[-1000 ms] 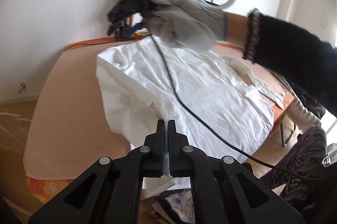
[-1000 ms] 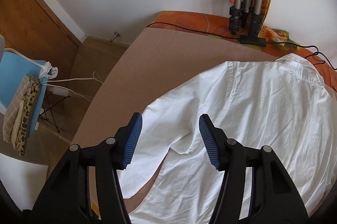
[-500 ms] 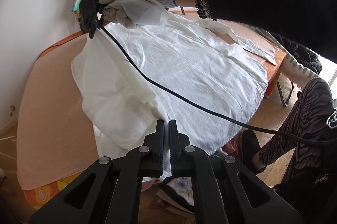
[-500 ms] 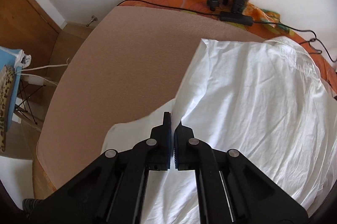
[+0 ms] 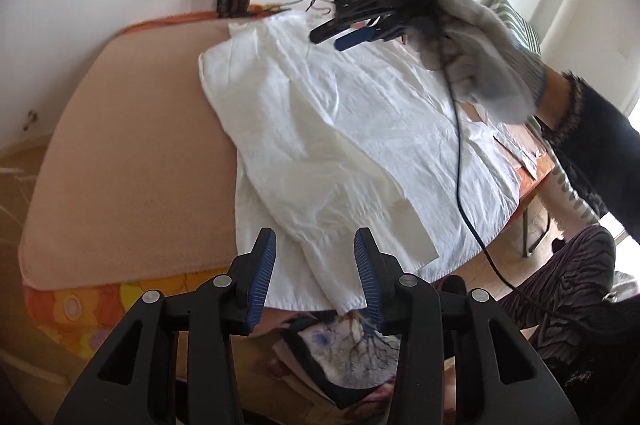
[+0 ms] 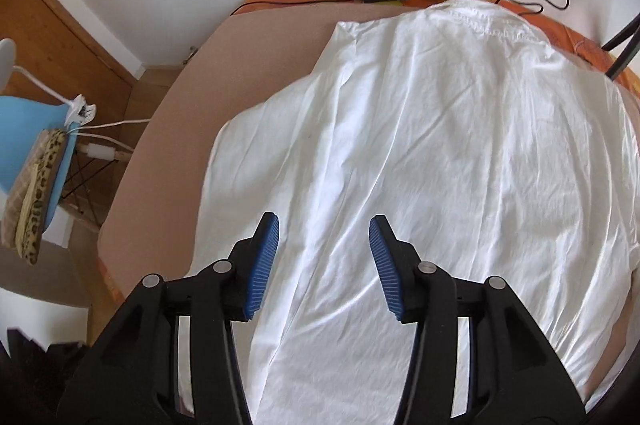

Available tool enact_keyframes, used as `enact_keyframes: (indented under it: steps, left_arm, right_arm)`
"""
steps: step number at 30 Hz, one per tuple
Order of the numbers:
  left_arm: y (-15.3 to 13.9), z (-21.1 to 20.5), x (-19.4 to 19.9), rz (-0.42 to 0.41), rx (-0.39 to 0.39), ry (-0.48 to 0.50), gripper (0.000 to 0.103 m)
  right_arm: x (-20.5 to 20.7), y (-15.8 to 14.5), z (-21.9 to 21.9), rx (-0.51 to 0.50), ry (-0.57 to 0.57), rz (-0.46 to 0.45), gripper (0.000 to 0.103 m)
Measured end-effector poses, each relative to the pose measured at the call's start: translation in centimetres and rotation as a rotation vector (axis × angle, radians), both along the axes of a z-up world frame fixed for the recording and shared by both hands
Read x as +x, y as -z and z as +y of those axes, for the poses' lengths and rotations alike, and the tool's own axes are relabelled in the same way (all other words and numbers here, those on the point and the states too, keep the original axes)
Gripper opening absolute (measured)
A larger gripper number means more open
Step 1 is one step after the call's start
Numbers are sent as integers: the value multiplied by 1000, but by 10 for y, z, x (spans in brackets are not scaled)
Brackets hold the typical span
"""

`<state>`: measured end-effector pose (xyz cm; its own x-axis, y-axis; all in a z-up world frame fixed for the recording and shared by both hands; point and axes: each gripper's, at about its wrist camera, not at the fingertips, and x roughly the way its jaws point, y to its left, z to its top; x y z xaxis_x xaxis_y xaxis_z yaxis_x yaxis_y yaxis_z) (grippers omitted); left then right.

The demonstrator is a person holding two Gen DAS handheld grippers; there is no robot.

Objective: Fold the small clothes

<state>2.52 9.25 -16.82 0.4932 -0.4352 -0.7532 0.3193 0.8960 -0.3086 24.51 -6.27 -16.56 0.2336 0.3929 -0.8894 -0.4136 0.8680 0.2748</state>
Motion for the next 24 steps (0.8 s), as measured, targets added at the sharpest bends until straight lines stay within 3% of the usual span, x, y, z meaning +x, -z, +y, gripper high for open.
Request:
enact_keyframes:
  steps: [6,8,9,10,11,12,15,19,20,22,24]
  left_arm:
    - [32,-19,7,135,-28,6,39]
    - [35,-34,6,109,24,35,38]
    - [38,-41,8,94,51,46,32]
    - [41,-46,8,98,67,60,6]
    - [44,-49,9,97,86,53,0]
    - [42,-48,8,80,81,36,0]
    - [26,-39,4,29,73,3,0]
    - [-4,-10,-8,-72,45,-71,0]
    - [-7,-2,-9,-83,37,-90,0]
    - [-7,10,-8,-75,27,-117,1]
    - [-1,16,-4,-34,2,-126,4]
  right_arm:
    - [-92,29,-9,25,-85,124,50]
    - [-113,37,-7,43,-106,161,50]
    - [-122,41,-5,46,-116,172,48]
    - [-129,43,-3,36,-124,166,40]
    - [-134,45,0,12,-127,155,32]
    - [-137,49,2,4,-123,155,9]
    - [-139,54,-2,119,-64,209,5]
    - [-143,47,-27,455,63,285,3]
    - [-145,47,-32,476,81,283,3]
    - [-147,46,-39,355,112,220,4]
    - [-146,55,-40,258,109,240,4]
